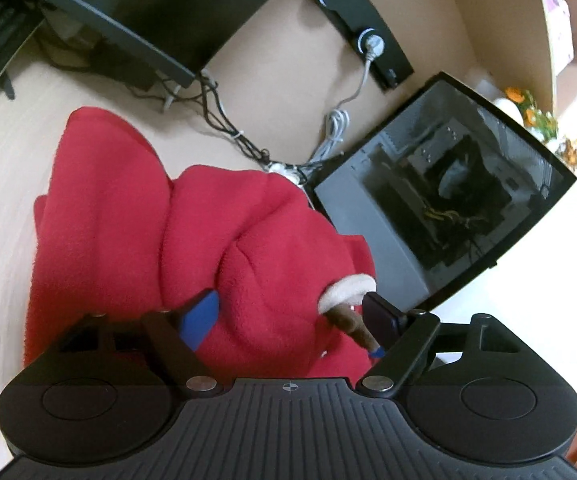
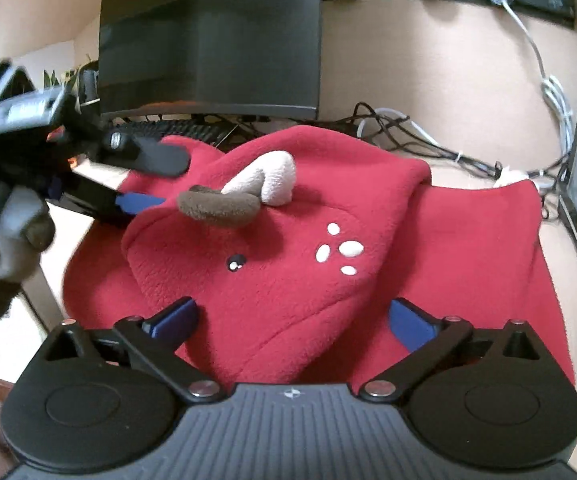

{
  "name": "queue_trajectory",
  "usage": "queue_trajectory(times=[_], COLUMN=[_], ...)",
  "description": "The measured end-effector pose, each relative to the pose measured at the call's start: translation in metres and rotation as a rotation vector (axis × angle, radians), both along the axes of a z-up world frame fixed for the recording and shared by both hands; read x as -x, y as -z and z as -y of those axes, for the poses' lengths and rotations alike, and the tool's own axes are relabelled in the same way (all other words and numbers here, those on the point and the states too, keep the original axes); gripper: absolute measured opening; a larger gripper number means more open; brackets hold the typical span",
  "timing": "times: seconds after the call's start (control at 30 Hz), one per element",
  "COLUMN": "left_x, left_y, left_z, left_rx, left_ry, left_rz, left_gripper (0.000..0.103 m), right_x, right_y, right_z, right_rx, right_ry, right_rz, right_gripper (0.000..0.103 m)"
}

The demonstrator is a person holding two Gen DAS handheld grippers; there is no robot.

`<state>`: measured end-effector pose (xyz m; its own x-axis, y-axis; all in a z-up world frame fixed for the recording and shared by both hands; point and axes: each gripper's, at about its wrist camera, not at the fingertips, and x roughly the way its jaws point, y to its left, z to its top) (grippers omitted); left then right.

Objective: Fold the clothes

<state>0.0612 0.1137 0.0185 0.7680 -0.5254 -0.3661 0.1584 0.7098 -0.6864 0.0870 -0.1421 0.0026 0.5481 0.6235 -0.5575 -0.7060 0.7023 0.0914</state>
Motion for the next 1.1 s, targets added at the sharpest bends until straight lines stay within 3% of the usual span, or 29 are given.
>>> queue_trajectory(times=[0.07, 0.23, 0.37, 0.5, 0.6, 0.7, 0.83, 0.9, 1.03, 1.1], left_x=[0.000, -0.002, -0.006, -0.008, -0.002, 0.000, -0.015, -0.018, -0.029, -0.040], left_y=[-0.002, 0.000, -0.003, -0.002, -0.009, -0.016, 0.007, 0.018, 0.018, 0.020], left_z=[0.001, -0.001, 0.002, -0.011, -0.027, -0.039, -0.062, -0.065, -0.062, -0.065], left_rx=[-0.023, 0.019, 0.004, 0.064, 0.129, 0.116, 0.118, 0.136, 0.069, 0.061], left_ry=[0.006, 0.010, 0.036, 0.034, -0.026, -0.108, -0.270, -0.277, -0.238, -0.234], left_rz=[0.009, 0.019, 0.022, 0.009, 0.037, 0.075, -0.067, -0.089, -0.080, -0.083], left_gripper=[0.084, 0.093, 0.094, 0.093, 0.095, 0.098, 0.098, 0.098, 0.098, 0.098], right_x=[-0.007, -0.032, -0.039, -0.046, -0.051, -0.052, -0.040, -0.044, -0.064, -0.088], right_y=[-0.007, -0.018, -0.008, 0.003, 0.011, 0.019, 0.010, -0.002, -0.041, -0.039], right_z=[0.012, 0.040, 0.042, 0.044, 0.046, 0.045, 0.039, 0.038, 0.048, 0.050], right_rx=[-0.062, -0.232, -0.268, -0.305, -0.333, -0.343, -0.291, -0.271, -0.426, -0.472], right_ry=[0.042, 0.204, 0.240, 0.277, 0.304, 0.330, 0.325, 0.314, 0.293, 0.325], right_rz=[-0.023, -0.040, -0.097, -0.153, -0.196, -0.218, -0.173, -0.168, -0.141, -0.214], right_gripper=[0.103, 0.103, 0.103, 0.103, 0.103, 0.103, 0.103, 0.103, 0.103, 0.103])
